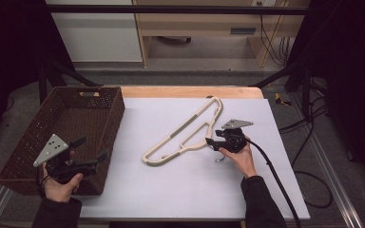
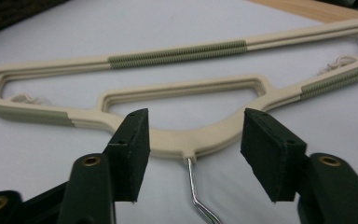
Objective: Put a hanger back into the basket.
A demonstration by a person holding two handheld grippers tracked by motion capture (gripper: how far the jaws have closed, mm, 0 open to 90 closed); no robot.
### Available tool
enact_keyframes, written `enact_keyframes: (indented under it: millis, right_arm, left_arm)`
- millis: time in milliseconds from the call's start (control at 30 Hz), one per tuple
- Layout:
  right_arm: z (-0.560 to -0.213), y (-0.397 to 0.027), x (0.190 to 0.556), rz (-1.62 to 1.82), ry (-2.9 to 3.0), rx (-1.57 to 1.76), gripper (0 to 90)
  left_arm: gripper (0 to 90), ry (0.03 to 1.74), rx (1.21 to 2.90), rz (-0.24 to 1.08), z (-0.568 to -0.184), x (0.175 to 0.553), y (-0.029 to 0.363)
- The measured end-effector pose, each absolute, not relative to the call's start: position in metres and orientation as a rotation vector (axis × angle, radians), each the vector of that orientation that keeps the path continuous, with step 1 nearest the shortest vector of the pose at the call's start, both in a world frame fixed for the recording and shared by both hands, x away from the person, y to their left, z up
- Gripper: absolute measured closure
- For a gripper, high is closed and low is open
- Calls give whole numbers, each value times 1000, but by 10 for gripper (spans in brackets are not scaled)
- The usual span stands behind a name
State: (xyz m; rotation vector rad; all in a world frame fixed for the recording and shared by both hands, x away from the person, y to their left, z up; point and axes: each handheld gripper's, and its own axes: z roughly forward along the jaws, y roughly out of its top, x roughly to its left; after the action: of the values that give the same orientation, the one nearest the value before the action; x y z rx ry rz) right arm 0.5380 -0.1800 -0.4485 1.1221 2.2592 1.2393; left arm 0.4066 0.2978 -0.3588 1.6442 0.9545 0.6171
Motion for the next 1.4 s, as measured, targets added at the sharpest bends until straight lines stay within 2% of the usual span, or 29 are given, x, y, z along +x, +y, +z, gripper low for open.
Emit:
enact_keyframes:
  millis: [233,367,533,767,867,1400]
  right_arm:
    - [-461,-179,543,1161,2320,1107,566]
    - [-465,-177,543,1133,2344,1111,603]
    - [-471,-177,545,1090,2380,1097,712]
    - [-476,-177,547,1075,2423,1090,794]
    - [-477,-177,548,1087,2436,1097,860]
    - [-470,-179,547,1122,2433,1078,888]
  left_arm:
    - [42,951,1641,620,-358,406,298]
    - [43,950,1639,619,-358,405,297]
    - [44,948,1645,616,-359,406,296]
    - [45,947,1653,611,-360,407,294]
    - [45,948,1655,611,-360,407,294]
    - [49,937,1669,612,-361,407,288]
